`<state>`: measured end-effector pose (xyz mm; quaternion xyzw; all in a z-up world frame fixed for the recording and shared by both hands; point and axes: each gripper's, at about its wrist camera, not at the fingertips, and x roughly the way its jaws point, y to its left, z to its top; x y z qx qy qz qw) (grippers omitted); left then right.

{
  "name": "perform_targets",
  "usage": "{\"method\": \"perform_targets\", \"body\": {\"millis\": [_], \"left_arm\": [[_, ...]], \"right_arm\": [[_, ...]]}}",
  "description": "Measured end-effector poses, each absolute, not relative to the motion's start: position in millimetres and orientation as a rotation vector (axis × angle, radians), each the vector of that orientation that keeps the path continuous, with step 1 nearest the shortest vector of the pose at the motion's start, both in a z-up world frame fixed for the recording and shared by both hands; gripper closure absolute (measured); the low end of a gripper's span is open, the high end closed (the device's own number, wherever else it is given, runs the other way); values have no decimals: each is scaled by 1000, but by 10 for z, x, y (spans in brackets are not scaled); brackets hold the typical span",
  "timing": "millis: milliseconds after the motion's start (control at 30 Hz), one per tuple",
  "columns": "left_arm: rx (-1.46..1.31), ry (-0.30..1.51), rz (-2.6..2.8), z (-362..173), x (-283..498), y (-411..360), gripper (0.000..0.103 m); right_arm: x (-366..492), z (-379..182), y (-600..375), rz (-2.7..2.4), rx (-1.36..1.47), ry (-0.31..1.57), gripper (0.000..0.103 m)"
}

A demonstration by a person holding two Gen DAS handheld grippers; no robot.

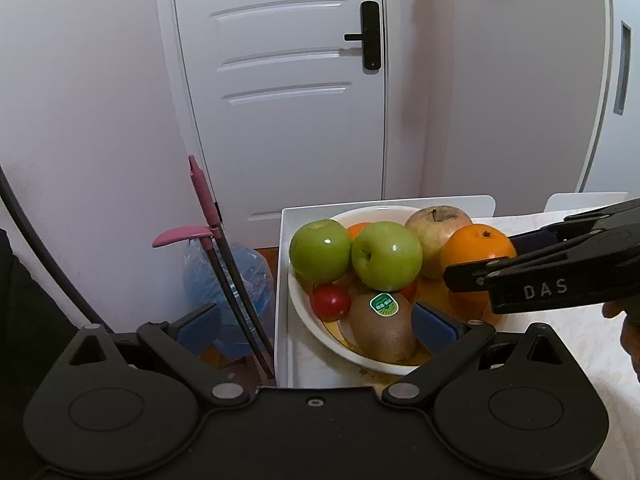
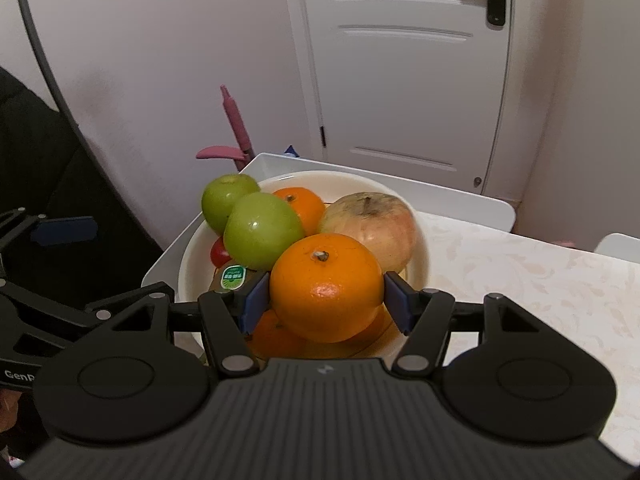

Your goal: Organize fruits

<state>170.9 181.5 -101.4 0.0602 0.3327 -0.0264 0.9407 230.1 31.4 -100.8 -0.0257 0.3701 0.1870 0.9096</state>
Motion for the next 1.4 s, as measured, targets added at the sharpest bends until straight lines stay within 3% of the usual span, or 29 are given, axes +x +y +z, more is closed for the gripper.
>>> {"method": "perform_targets", "body": {"millis": [200,267,333,867,1400], "left_arm": [[134,683,-64,-1050,1712,1831,0],[134,683,-67,-1051,1709,1833,0],[135,684,-71,-1052,1707,1829,0],[137,657,-68,-872,1534,1729,0],[128,572,24,-314,595,1202,0]], "right_arm": [[2290,-1061,382,412,-87,744,24],[2270,-1034,382,415,-94,716,8],[2260,-1007,366,402,-94,695,3],[1990,-624,61,348,-26,655,3],[915,0,-892,222,-10,606,3]]}}
